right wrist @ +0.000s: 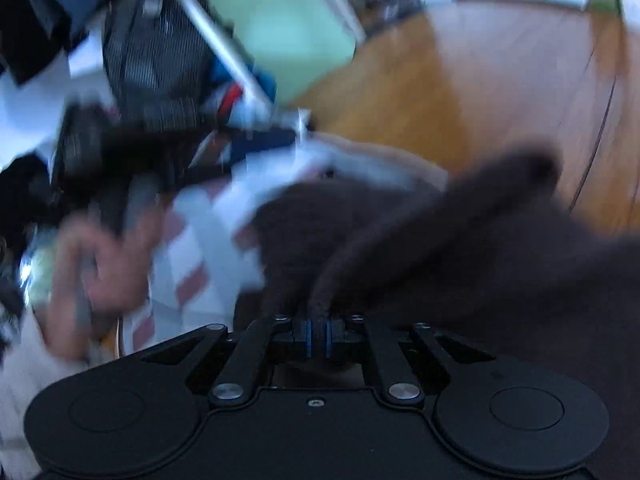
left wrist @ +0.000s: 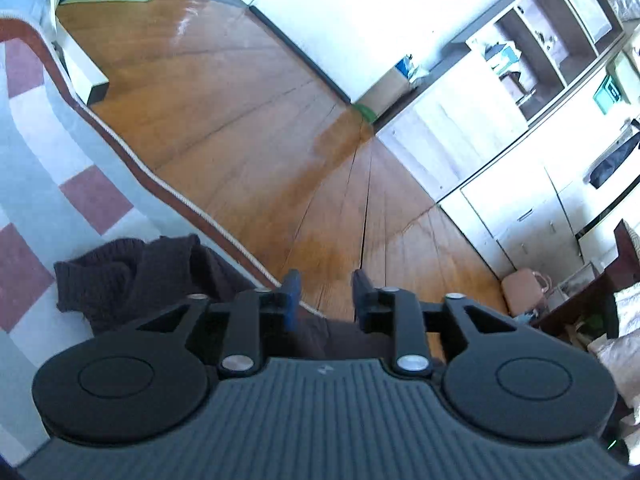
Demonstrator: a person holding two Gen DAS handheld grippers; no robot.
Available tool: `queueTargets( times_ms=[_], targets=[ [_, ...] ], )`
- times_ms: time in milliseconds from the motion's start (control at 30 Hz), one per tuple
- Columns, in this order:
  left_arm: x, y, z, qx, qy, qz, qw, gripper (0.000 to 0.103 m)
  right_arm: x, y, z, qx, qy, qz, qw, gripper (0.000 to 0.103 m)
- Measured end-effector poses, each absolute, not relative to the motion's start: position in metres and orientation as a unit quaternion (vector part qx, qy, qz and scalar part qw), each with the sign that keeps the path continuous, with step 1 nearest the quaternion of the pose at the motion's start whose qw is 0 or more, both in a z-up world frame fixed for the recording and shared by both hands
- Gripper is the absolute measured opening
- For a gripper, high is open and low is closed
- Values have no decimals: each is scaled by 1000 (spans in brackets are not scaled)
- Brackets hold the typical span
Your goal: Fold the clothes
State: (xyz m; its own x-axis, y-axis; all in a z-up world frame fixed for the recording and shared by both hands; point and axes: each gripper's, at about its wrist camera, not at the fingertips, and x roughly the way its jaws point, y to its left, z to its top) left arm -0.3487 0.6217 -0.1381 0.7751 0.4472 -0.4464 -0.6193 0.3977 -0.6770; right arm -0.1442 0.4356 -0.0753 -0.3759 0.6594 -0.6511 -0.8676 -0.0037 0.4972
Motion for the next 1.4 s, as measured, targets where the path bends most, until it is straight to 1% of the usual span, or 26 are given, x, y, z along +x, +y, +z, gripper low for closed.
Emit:
queueTargets(
  times_ms=[33, 100, 300, 367, 400, 500, 533, 567, 600, 733, 767, 800, 833, 867, 900, 933, 967, 1000, 1033, 1067, 1100, 1167, 1233, 1267, 1300, 1400],
  targets=[
    [-348, 616, -134, -442, 102, 319, 832, 41, -146, 436, -84, -121, 458, 696, 540, 9],
    [-330, 613, -145, -434, 148, 300, 837, 50, -145, 437, -91, -124, 470, 688, 539, 9],
    [-279, 601, -173, -385, 292, 290, 826, 55, -140, 435, -83, -129, 461, 695, 537, 9],
    [-272, 596, -178, -361, 327, 316, 814, 67, -140, 436, -78, -126, 453, 699, 539, 9],
    [-269, 596, -178, -364, 329, 329, 807, 78, -140, 437, -75, -125, 449, 701, 541, 9],
    [-266, 595, -175, -378, 325, 332, 801, 78, -129, 436, -65, -97, 444, 694, 558, 9],
    [-266, 594, -172, -380, 316, 317, 809, 74, -123, 435, -60, -82, 444, 689, 566, 9],
    [-266, 592, -169, -380, 309, 303, 818, 48, -120, 432, -56, -71, 443, 689, 570, 9],
    [-265, 587, -164, -368, 307, 299, 825, 9, -117, 430, -51, -59, 441, 689, 572, 9],
    [-260, 568, -142, -323, 298, 279, 854, 9, -131, 427, -41, -72, 434, 725, 530, 9],
    [-260, 567, -139, -331, 293, 269, 856, 9, -137, 425, -42, -75, 434, 734, 517, 9],
    [-259, 567, -139, -349, 292, 257, 853, 13, -144, 423, -42, -79, 435, 743, 503, 9],
    [-258, 568, -139, -366, 294, 245, 848, 31, -149, 419, -44, -81, 436, 747, 495, 9],
    [-255, 571, -143, -384, 304, 236, 839, 45, -153, 415, -46, -83, 438, 751, 488, 9],
    [-253, 573, -150, -395, 314, 246, 827, 67, -156, 411, -48, -84, 439, 754, 481, 9],
    [-251, 576, -157, -405, 324, 254, 816, 73, -159, 408, -50, -85, 440, 757, 475, 9],
    [-249, 578, -163, -410, 329, 256, 811, 72, -160, 404, -53, -84, 445, 760, 465, 9],
    [-247, 580, -169, -415, 332, 256, 807, 62, -161, 400, -55, -83, 451, 763, 456, 9],
    [-248, 580, -168, -423, 323, 247, 810, 29, -164, 397, -54, -91, 448, 765, 454, 10],
    [-250, 579, -167, -429, 312, 239, 813, 18, -168, 394, -54, -99, 445, 766, 453, 10],
    [-251, 576, -161, -427, 297, 229, 823, 18, -164, 391, -52, -100, 451, 762, 454, 14],
    [-253, 571, -147, -422, 266, 209, 841, 17, -149, 385, -50, -91, 469, 748, 461, 18],
    [-257, 564, -131, -418, 223, 179, 862, 16, -123, 374, -44, -58, 483, 728, 483, 36],
    [-260, 561, -124, -419, 202, 161, 870, 16, -106, 367, -41, -31, 486, 718, 496, 40],
    [-261, 558, -118, -419, 183, 143, 878, 12, -89, 359, -37, -3, 488, 709, 509, 45],
    [-263, 548, -106, -406, 143, 87, 898, 12, -39, 334, -33, 102, 515, 672, 522, 58]
  ],
)
